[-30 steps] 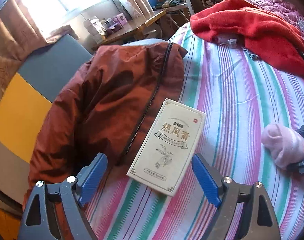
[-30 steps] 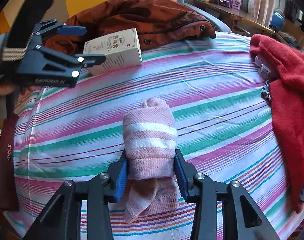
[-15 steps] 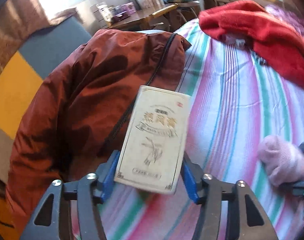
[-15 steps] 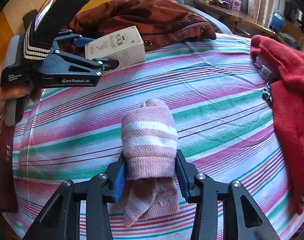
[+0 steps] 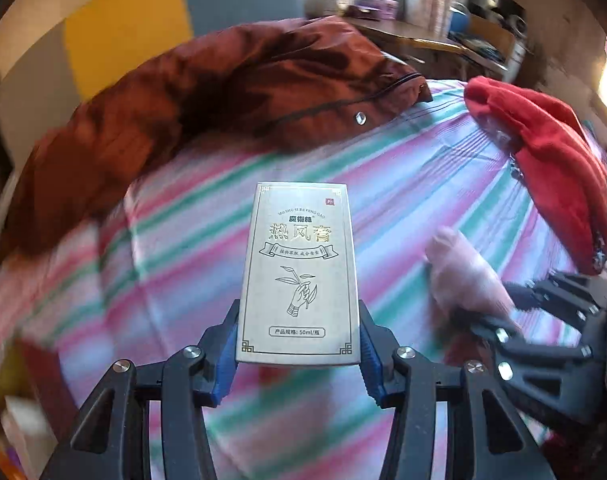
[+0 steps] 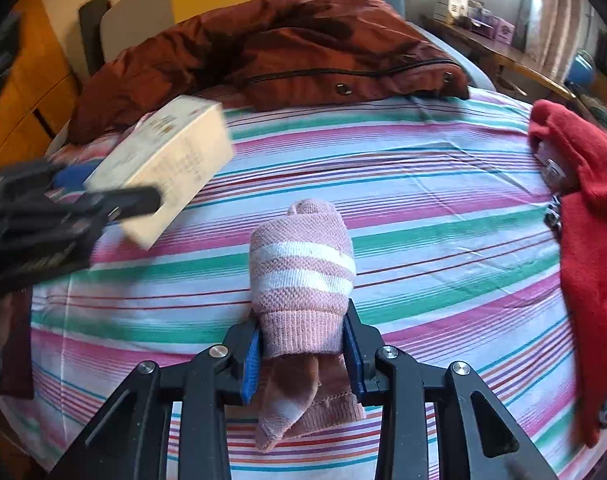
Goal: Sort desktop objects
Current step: 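Grasp the white medicine box with the left tool while the right tool holds the sock, then carry the medicine box and pink sock to the gold tray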
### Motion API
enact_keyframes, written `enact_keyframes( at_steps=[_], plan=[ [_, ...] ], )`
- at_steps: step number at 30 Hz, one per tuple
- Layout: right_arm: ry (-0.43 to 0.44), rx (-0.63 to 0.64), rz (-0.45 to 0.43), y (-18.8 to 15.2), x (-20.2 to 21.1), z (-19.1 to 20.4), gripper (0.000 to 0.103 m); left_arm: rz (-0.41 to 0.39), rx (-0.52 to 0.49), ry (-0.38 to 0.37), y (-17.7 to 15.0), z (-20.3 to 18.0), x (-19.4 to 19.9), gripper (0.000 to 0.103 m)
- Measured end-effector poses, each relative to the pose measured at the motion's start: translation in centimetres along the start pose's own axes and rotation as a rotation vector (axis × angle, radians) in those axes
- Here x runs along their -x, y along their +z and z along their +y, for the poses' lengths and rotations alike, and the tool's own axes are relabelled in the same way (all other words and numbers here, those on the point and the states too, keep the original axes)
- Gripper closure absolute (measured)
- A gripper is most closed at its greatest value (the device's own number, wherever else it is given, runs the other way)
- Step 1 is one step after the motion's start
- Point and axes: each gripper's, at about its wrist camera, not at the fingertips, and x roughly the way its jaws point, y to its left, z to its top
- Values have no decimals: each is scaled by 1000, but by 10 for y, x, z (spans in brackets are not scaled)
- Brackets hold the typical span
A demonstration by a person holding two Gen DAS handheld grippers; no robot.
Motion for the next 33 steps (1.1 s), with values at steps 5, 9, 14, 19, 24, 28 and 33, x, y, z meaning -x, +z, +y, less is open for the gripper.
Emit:
enact_keyframes(
  at_steps=[5,9,14,19,24,28,33],
  plan=[
    [92,54,1,-2,4,18,69,27,83,45,-53,9,21,52],
    [122,100,14,-8,5,35,69,27,126,55,-80,18,35,52],
    [130,152,26,-14,3,56,68,0,157,34,-84,24,36,50],
    [136,126,22,-13,-2,53,61,-2,153,38,-79,22,28,48],
    [123,142,12,-14,-2,57,61,-40,129,50,-81,17,27,51],
    [106,170,6,-15,-1,60,67,-66,88,68,-90,10,35,52],
    [107,177,-4,-16,3,66,69,-107,99,61,-96,10,58,52]
  ],
)
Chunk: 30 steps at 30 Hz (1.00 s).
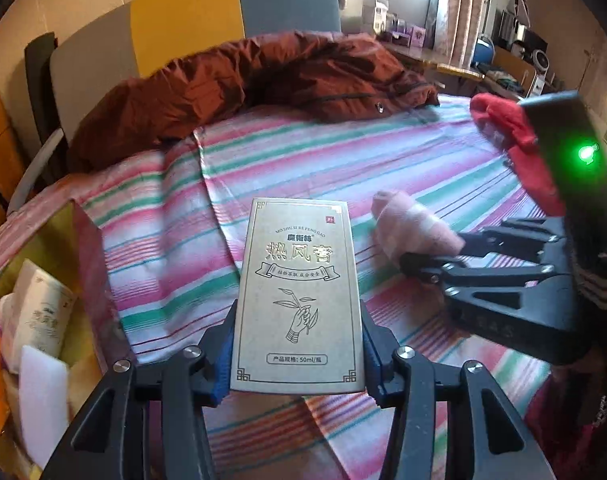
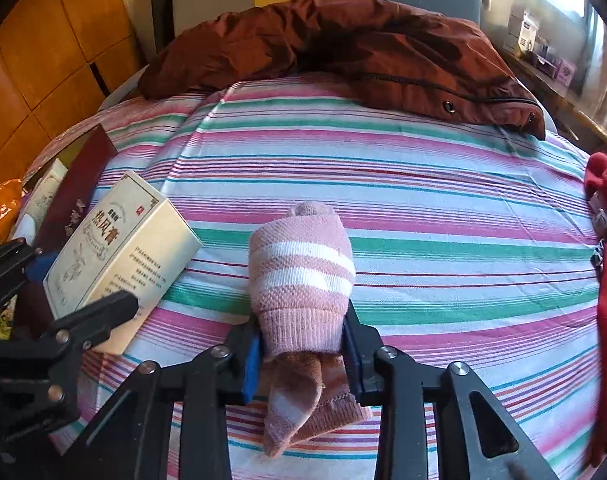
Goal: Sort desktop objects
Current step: 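Carry the medicine box and pink sock to the gold tray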
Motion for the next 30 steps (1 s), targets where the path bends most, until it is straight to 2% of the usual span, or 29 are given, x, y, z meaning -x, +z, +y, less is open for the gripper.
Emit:
enact_keyframes(
  at_steps=[6,13,20,30],
  plan=[
    [19,19,-23,-2,10,20,69,-86,64,13,-2,22,44,52],
    [53,35,-68,2,26,46,69,-155,145,103,-15,66,86,52],
    [101,53,-104,12,42,80,69,-173,230,186,-38,107,111,52],
    [197,110,-158,23,62,144,69,-181,322,244,-70,144,132,52]
  ],
)
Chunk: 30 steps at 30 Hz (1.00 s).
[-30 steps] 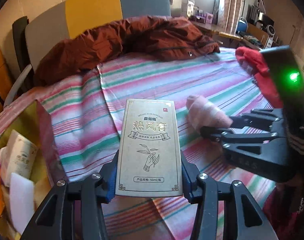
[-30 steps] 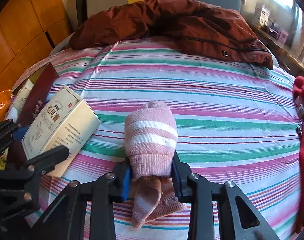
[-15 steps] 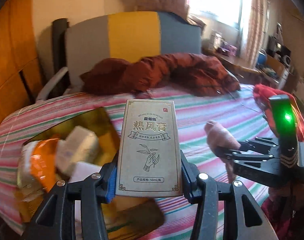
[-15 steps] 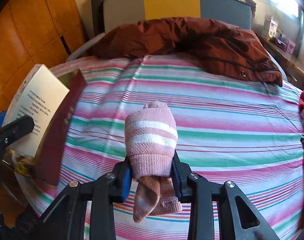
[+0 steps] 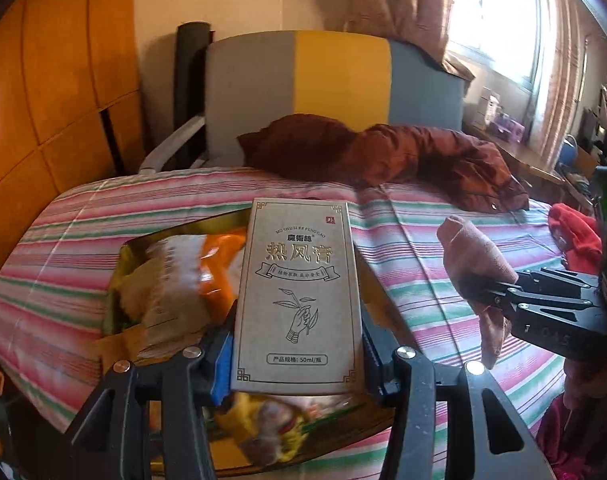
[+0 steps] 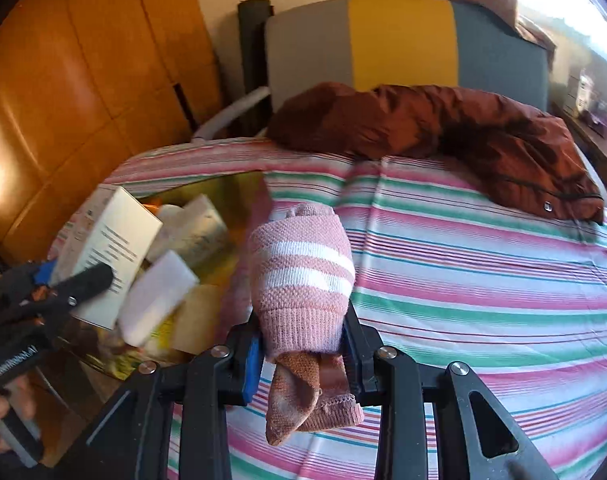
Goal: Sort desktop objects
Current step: 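Carry the medicine box and pink sock to the gold tray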
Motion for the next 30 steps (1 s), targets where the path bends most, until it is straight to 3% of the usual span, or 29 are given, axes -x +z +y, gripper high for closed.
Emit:
enact_keyframes(
  at_steps=[12,19,26,30],
  plan=[
    [82,54,-10,5,-6,58,69,-2,79,39,-20,42,24,52],
    [102,80,-22,4,-10,84,69,28,132,64,-48,70,37,52],
    [91,85,20,2,-25,93,69,84,132,71,-65,75,12,52],
    [96,97,53,2,-39,99,69,79,144,69,-54,81,-3,52]
  ],
)
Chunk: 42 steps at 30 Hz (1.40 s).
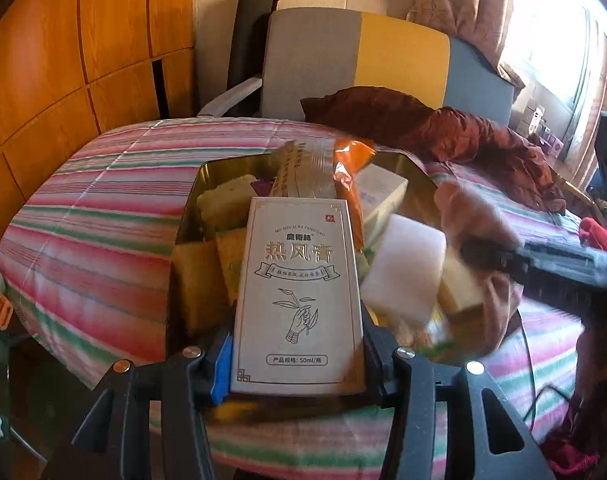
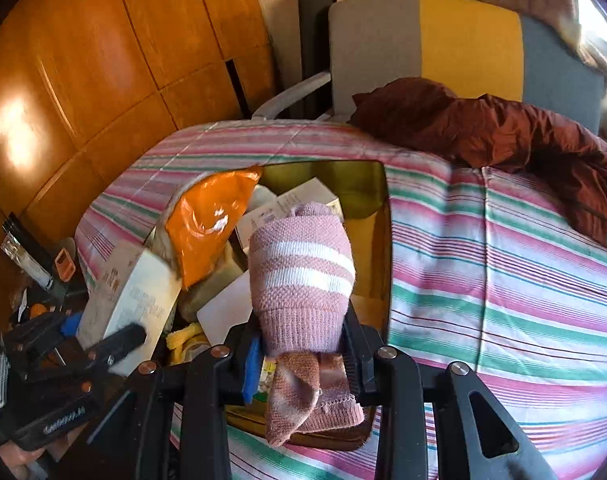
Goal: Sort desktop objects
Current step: 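Carry the medicine box and pink sock to the gold tray, then open both tools over the tray and withdraw them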
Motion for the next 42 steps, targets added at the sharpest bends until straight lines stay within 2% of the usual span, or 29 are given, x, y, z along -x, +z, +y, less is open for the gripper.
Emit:
enact_keyframes(
  at_steps=[6,10,13,15,21,23,25,29,31,32,34,37,40,42],
  plan=[
    [-21,0,35,10,-30,-1,69,-10,-16,2,24,-5,-25,52],
    [-77,15,62,16,-51,-3,69,-15,-33,3,31,-6,-34,52],
    [-66,6,66,19,-55,-5,69,-12,-30,-26,31,-4,-31,52],
    [-55,10,60,21,-54,-6,66,-15,-12,-84,29,-3,-23,52],
    [-33,-3,41,19,-48,-8,56,-34,-11,-178,19,-11,-8,46],
    [-17,-20,31,19,-44,-10,44,-44,5,-208,17,-9,-4,45],
    [-7,-46,13,20,-38,-12,40,-53,24,-219,16,-6,-3,45],
    [-4,-70,-23,16,-21,-17,41,-58,30,-180,22,-5,-13,50],
    [-21,-77,-62,16,-9,-18,45,-59,38,-189,27,-6,-15,50],
    [-28,-65,-73,16,-6,-17,61,-69,31,-196,28,-10,-14,50],
    [-30,-25,-71,20,-6,-12,75,-78,-3,-200,29,-18,-14,50],
    [-56,27,-49,25,-19,-4,80,-41,-8,-186,33,-26,-25,50],
    [-68,40,-12,24,-39,-5,80,-45,-8,-147,36,-25,-27,51],
    [-78,47,-15,23,-39,-6,80,-47,14,-163,36,-19,-21,48]
  ],
)
